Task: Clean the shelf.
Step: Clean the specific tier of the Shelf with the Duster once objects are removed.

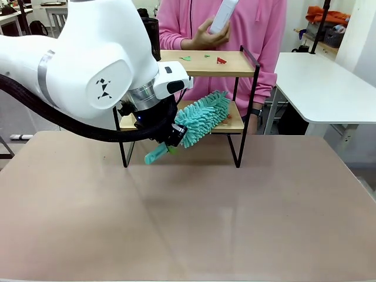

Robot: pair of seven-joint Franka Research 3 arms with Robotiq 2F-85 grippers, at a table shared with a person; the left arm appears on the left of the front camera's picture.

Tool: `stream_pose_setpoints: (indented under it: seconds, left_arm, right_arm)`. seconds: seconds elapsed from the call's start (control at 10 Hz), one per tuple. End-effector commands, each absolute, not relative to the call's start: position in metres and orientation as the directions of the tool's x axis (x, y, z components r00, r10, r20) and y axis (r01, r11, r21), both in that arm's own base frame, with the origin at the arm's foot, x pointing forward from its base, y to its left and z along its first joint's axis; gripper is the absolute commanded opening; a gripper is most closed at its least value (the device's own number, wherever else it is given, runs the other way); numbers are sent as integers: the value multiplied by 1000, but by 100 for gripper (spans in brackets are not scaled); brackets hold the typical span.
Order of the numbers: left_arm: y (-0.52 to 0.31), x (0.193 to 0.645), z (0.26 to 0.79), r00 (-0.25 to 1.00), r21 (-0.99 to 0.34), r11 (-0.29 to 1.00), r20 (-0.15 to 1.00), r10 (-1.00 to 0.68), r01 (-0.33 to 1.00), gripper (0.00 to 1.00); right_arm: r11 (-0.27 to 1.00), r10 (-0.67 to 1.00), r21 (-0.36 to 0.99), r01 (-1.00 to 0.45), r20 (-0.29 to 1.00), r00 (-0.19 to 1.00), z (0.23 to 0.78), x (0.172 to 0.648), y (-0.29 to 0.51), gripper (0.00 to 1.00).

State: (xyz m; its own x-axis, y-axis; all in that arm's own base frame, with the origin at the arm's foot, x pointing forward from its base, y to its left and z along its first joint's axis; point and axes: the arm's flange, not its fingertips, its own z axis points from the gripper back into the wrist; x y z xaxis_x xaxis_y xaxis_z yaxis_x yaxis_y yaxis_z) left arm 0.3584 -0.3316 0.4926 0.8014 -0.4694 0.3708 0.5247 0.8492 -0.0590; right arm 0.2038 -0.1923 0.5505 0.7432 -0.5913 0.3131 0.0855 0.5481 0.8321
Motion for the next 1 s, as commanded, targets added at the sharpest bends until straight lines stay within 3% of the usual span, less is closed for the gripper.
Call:
stream_pose_setpoints:
  seconds: [0.0, 0.3, 0.5, 0.9]
  left_arm:
    - [-323, 362, 499, 796, -87, 826, 340, -501, 557, 12]
    - [-304, 354, 509, 741, -158, 737, 313, -594, 657, 12]
    - [-291, 351, 506, 675, -129, 668, 257, -692, 733, 12]
    - [-252, 341, 525, 626, -142, 610, 213, -750, 780, 12]
  right_arm:
    - [543, -585, 838, 50, 335, 739, 552, 205, -192, 100]
    - [543, -585, 838, 50, 335, 739, 552, 205, -192, 100]
    - [543, -585, 838, 50, 335, 739, 552, 205, -192, 100]
    - [543, -585, 838, 50, 335, 739, 552, 205, -192, 100]
